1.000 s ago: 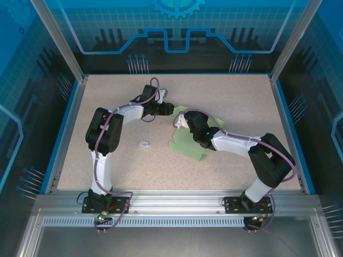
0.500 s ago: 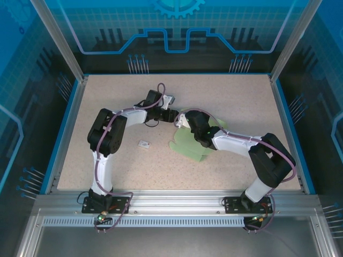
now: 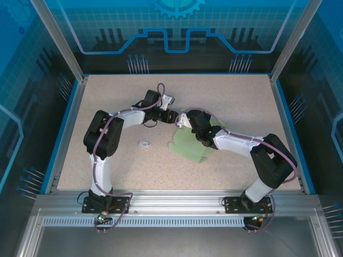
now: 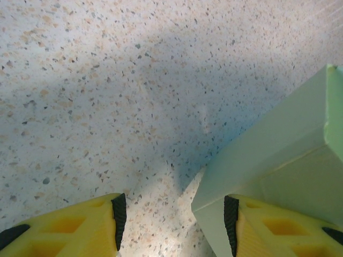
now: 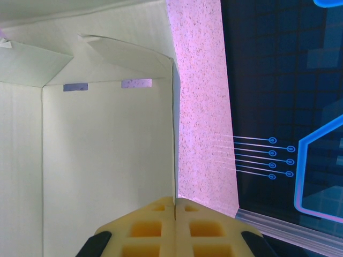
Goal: Fold the paper box
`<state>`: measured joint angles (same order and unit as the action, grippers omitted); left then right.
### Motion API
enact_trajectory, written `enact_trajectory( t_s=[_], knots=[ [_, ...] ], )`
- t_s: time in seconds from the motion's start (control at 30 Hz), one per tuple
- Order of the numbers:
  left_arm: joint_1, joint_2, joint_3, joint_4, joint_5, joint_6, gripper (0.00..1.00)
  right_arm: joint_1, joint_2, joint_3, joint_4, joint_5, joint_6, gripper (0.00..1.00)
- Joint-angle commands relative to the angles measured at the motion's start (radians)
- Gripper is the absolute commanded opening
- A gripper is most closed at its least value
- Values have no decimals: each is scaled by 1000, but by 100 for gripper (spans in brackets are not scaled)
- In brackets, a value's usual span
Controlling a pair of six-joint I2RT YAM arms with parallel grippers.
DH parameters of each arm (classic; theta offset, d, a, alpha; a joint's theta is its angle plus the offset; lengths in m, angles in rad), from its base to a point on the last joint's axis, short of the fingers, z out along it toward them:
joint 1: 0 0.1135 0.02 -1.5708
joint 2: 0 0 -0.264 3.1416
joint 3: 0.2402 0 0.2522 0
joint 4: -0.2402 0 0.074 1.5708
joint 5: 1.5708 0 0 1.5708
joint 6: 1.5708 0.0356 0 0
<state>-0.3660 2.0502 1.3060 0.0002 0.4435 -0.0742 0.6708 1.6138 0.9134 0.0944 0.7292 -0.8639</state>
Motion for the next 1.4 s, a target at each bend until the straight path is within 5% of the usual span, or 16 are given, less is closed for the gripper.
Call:
enact_trajectory(
  t_s=[0.0, 0.73, 1.37],
  knots=[
    [-8, -41, -7, -51, 38, 48, 54, -10, -22, 22, -27, -17, 18, 0],
    [-15, -48, 3, -90, 125, 72, 54, -11, -28, 26, -37, -19, 27, 0],
    [-41, -63, -78, 50, 197, 61, 55, -17, -48, 28, -57, -49, 63, 0]
  ],
)
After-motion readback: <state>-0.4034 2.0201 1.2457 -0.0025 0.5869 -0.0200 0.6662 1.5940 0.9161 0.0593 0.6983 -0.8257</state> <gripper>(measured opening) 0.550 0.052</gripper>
